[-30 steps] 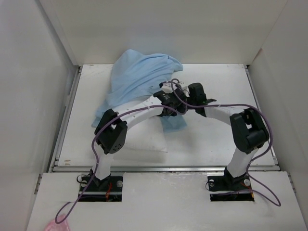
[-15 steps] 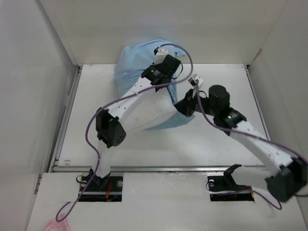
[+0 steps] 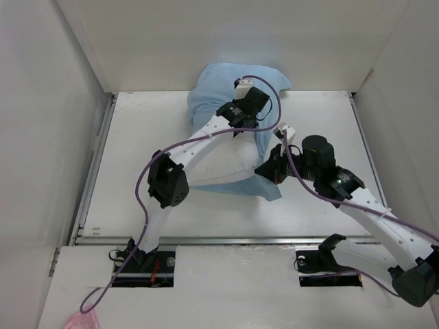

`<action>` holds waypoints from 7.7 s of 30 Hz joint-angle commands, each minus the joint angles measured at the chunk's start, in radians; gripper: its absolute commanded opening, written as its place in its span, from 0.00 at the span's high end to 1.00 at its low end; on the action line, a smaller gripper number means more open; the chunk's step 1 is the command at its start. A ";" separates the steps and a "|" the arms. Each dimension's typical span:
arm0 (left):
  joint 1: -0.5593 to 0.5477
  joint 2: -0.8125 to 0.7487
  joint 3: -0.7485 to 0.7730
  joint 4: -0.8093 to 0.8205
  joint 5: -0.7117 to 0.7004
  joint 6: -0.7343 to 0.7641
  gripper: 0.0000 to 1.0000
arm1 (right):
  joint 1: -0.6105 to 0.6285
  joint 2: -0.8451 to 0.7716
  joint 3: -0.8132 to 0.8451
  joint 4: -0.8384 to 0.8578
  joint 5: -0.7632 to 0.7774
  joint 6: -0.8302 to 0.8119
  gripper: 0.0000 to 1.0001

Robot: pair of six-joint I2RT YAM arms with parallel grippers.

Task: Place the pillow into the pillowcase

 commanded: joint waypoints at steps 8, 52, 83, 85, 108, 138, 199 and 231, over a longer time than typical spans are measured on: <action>-0.041 -0.298 -0.419 0.211 0.123 0.095 0.01 | 0.007 -0.167 0.118 -0.354 0.425 0.102 0.43; 0.447 -0.960 -1.346 0.610 0.580 0.119 0.01 | 0.054 0.681 0.722 -0.255 0.594 0.023 1.00; 0.234 -0.817 -1.264 0.857 0.729 0.244 1.00 | -0.094 0.598 0.613 0.322 0.763 0.019 1.00; 0.222 -0.877 -1.294 0.805 0.702 0.235 1.00 | -0.094 0.609 0.511 0.521 0.808 0.019 1.00; 0.209 -0.943 -1.165 0.647 0.565 0.247 1.00 | 0.203 0.351 0.305 -0.222 0.371 -0.473 0.00; 0.008 -1.386 -0.983 0.336 0.384 0.083 1.00 | 0.197 0.810 0.274 1.434 1.487 -0.208 1.00; -0.001 -0.221 -0.432 0.178 -0.027 0.054 1.00 | 0.065 -0.061 -0.164 -0.106 0.101 0.197 1.00; 0.172 -0.917 -1.199 0.387 0.246 -0.161 0.79 | 0.102 0.254 0.380 -0.148 0.480 -0.163 0.07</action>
